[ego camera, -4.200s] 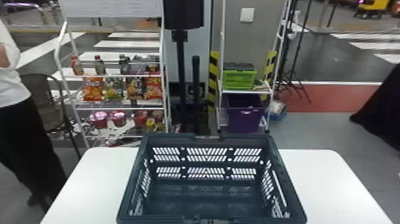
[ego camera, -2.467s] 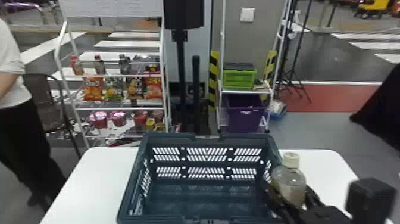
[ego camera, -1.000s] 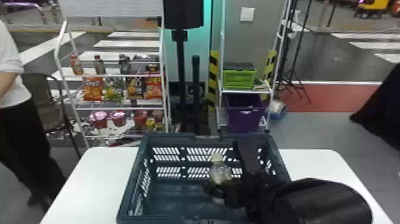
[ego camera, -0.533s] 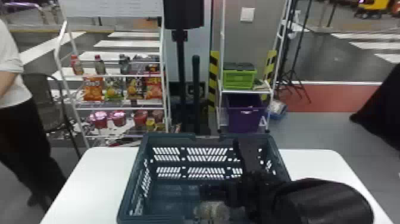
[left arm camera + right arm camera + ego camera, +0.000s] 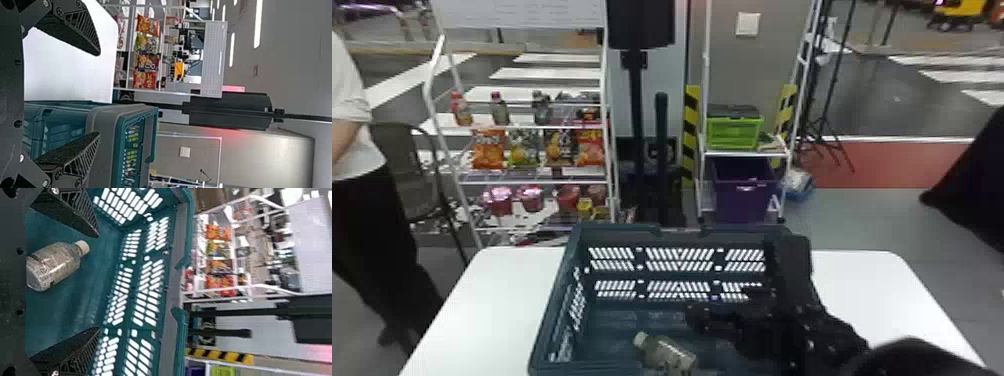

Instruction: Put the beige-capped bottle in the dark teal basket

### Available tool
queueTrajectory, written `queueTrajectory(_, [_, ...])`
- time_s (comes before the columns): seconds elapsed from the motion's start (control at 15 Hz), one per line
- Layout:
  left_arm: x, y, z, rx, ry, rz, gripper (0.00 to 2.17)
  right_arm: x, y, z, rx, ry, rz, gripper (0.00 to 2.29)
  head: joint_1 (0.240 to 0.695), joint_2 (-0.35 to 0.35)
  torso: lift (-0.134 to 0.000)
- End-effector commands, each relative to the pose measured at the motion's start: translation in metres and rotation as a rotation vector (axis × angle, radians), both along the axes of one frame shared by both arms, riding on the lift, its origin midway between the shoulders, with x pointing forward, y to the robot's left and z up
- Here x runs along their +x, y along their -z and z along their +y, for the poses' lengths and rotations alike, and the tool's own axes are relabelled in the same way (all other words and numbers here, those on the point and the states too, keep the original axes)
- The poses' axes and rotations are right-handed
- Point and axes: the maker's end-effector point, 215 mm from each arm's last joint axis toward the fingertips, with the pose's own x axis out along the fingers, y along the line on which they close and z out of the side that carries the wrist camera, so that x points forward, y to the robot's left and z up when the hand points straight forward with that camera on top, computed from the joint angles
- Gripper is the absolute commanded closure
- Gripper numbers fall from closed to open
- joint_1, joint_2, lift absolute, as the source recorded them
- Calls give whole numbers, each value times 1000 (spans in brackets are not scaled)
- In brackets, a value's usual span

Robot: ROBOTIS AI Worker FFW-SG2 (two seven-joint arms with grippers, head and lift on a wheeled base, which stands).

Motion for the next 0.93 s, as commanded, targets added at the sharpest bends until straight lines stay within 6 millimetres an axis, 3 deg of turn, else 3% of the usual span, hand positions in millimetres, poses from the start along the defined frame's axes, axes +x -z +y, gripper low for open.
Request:
queueTrajectory(0.0, [1,-1,0,1,0,-3,171,-19,-21,-25,44,42,-137,46,499,0,0])
queueTrajectory(0.2, [2,-3,0,-1,1,-7,171,-58,-27,-67,68,109,-230,46,499,0,0])
queueTrajectory(0.4, [4,-5,-1,0,3,-12,171,-95,-55,-106,141,186,-391,46,499,0,0])
queueTrajectory(0.47, [4,-4,-1,0,3,-9,171,-106,-57,-116,142,206,-420,46,499,0,0])
queueTrajectory(0.6, [4,-4,-2,-1,4,-9,171,-126,-50,-135,149,239,-452,46,499,0,0])
queueTrajectory(0.87, [5,-4,-3,1,4,-4,171,-162,-31,-150,151,273,-475,46,499,0,0])
